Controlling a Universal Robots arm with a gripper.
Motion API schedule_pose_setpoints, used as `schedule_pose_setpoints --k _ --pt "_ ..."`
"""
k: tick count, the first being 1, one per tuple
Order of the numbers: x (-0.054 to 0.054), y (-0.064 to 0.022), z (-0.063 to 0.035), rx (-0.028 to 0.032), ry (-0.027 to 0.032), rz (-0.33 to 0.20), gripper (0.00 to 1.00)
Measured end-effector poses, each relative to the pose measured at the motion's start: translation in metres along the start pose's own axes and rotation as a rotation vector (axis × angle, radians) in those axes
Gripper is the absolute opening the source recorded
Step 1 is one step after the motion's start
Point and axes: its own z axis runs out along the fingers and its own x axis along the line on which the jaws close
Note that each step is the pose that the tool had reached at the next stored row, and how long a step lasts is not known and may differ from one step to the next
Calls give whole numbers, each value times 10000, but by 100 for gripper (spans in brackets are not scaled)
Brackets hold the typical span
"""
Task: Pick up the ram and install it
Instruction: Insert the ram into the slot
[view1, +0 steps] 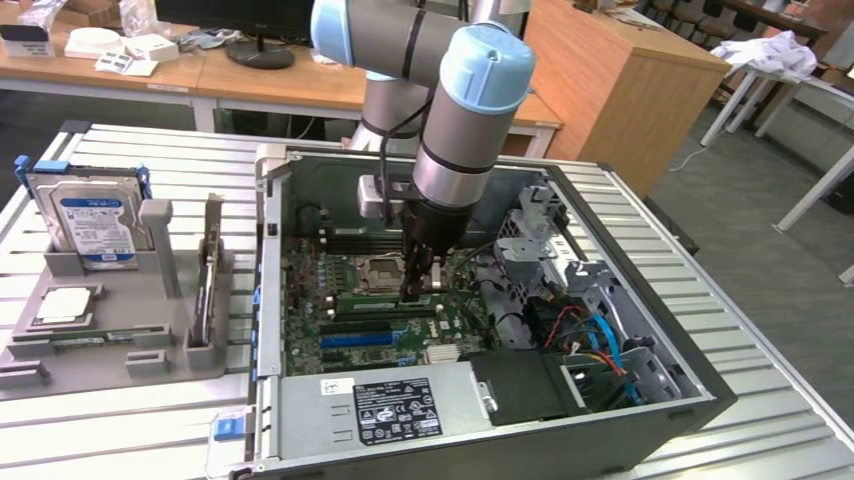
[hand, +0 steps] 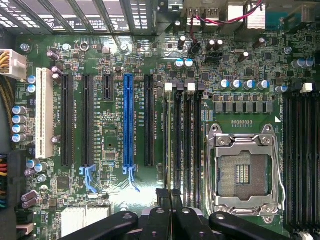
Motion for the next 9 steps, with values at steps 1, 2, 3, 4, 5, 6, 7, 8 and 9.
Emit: schedule_pose_setpoints --k 1,2,3,4,5,6,7,8,9 --pt "0 0 0 0 0 9 11" --pt "0 0 0 0 0 12 11" --pt "0 0 0 1 0 12 11" --pt "0 0 0 0 0 13 11" --pt "0 0 0 0 0 12 11" --pt "0 0 1 0 0 12 11" --pt "0 0 5 1 -2 13 11" --pt "0 0 6 1 0 13 11" --pt "0 0 8 2 1 13 11"
